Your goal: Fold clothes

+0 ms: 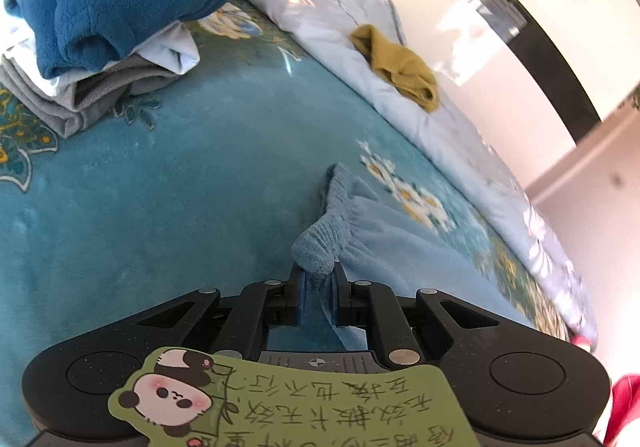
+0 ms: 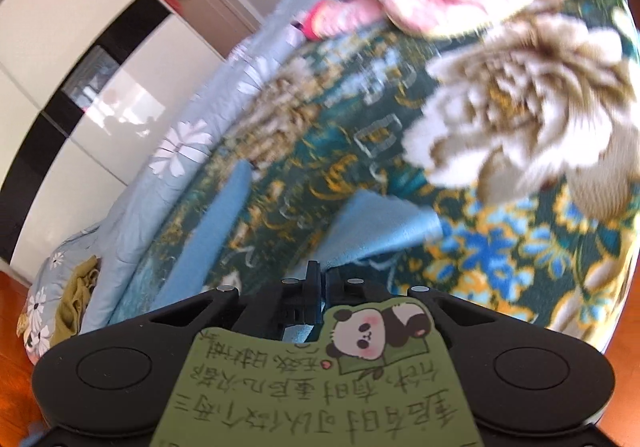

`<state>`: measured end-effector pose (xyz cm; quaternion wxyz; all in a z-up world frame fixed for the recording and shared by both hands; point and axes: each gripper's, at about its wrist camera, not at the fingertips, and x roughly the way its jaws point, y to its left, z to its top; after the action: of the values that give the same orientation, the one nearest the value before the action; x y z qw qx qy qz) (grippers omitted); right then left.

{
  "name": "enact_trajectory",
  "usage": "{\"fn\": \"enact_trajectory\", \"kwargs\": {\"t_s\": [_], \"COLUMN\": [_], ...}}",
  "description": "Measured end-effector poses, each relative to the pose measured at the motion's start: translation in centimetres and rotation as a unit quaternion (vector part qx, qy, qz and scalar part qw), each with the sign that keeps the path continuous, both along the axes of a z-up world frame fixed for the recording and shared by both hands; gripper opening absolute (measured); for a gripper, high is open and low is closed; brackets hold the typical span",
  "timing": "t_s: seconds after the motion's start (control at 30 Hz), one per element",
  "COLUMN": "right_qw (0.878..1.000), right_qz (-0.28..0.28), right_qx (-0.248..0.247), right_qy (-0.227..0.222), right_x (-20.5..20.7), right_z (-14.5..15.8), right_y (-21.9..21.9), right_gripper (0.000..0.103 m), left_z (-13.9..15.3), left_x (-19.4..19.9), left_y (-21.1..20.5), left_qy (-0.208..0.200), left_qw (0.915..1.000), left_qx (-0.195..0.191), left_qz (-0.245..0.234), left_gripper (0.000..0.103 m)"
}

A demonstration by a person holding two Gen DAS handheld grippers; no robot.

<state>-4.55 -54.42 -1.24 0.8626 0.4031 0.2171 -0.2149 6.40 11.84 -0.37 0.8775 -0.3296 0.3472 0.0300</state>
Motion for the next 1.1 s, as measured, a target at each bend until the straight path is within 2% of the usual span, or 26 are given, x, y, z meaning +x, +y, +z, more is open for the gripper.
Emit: {"fn": "enact_trajectory", "kwargs": {"t_s": [0.17,0.27,0.37,0.5,0.6,0.63,0.83,0.93,1.1], "right_qw": [1.0,0.999,0.999,0.998,0.997,0.996,0.993,0.992,0.989], "right_qz": [0.011,0.018,0.027,0.037,0.041,0.045,0.076,0.084,0.094], "right_qx": [-0.013,-0.025,-0.037,-0.056,-0.063,-0.067,-0.094,-0.096,-0.091], "right_qy": [-0.006,-0.009,-0.015,-0.019,-0.023,-0.023,0.002,0.024,0.062], "right_x": [0.3,2.0,4.3,8.1,11.5,12.8,22.1,26.5,32.5], "right_z": [1.6,2.9,4.3,6.0,7.0,7.2,6.6,4.8,1.1], "right_y": [0.0,-0.2,-0.4,-0.6,-0.9,-0.9,-1.1,-1.2,-1.0], "right_gripper": [0.003,0.003,0.003,0.003,0.003,0.003,0.003,0.003,0.003], "left_z": [-0.2,0.3,0.9,1.8,1.6,1.5,0.4,-0.3,-2.2], "left_x": [0.4,1.5,3.0,5.2,7.0,7.7,12.7,15.2,18.2], "left_y": [1.1,1.7,2.3,3.1,3.7,3.8,3.1,2.3,1.8], "left_qy": [0.015,0.011,0.004,0.003,0.008,0.009,0.018,0.021,0.03], "left_qw": [0.9989,0.9976,0.9941,0.986,0.9768,0.9757,0.9806,0.9857,0.9886], "left_qx": [-0.043,-0.068,-0.108,-0.167,-0.214,-0.218,-0.193,-0.163,-0.139], "left_qz": [0.003,0.007,0.011,0.009,0.015,0.018,0.032,0.036,0.051], "left_gripper": [0.009,0.01,0.01,0.01,0.01,0.01,0.01,0.01,0.01]}}
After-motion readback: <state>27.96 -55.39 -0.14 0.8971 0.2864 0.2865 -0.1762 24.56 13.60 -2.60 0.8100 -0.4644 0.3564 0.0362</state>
